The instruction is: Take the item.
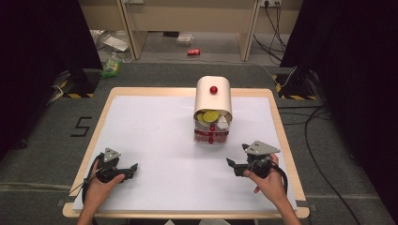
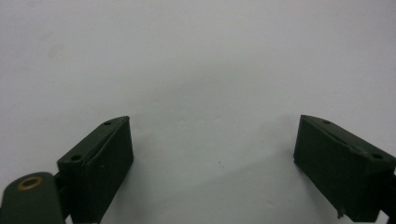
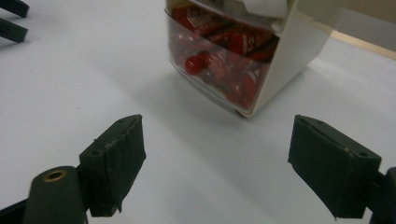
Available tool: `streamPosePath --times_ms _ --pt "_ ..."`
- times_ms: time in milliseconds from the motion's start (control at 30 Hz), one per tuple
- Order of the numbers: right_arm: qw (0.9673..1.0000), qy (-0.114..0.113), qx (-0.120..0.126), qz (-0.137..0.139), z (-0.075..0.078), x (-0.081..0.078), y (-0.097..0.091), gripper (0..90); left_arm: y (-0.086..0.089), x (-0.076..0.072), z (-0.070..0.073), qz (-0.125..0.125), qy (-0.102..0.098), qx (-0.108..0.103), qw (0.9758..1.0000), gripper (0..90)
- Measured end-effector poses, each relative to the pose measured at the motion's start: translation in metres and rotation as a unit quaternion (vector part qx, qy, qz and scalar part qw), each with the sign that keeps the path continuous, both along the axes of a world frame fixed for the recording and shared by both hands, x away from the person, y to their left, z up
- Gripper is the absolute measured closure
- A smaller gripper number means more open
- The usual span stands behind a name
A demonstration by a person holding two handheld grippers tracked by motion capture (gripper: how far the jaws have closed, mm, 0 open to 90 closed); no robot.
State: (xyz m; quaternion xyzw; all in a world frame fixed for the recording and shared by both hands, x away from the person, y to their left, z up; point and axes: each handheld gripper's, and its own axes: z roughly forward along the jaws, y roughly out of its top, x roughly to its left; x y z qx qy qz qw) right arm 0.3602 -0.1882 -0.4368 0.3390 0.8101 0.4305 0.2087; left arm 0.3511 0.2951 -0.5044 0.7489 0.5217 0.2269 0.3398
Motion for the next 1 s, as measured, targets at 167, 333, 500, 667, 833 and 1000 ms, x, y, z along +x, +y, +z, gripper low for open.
streamPosePath --times_ms 167,333,500,667,833,1000 --pt "0.9998 -0.014 0.000 0.016 0.015 0.001 0.012 19.7 0.000 0.000 0.000 0.000 0.000 0.000 1.0000 11.1" --pt "0.9994 -0.023 0.001 0.025 0.025 0.002 0.018 20.0 0.000 0.000 0.000 0.000 0.000 0.000 1.0000 11.1" --pt "0.9986 -0.038 0.010 0.035 0.043 0.005 0.024 20.3 0.000 0.000 0.000 0.000 -0.001 0.001 1.0000 11.1" --pt "0.9980 -0.051 0.014 0.036 0.055 0.011 0.032 20.6 0.000 0.000 0.000 0.000 0.000 0.000 1.0000 11.0" --pt "0.9975 -0.056 0.012 0.042 0.064 0.016 0.043 20.7 0.000 0.000 0.000 0.000 0.000 0.000 1.0000 11.0" --pt "0.9976 -0.060 0.005 0.035 0.069 0.022 0.051 20.8 0.000 0.000 0.000 0.000 0.000 0.000 1.0000 11.0"
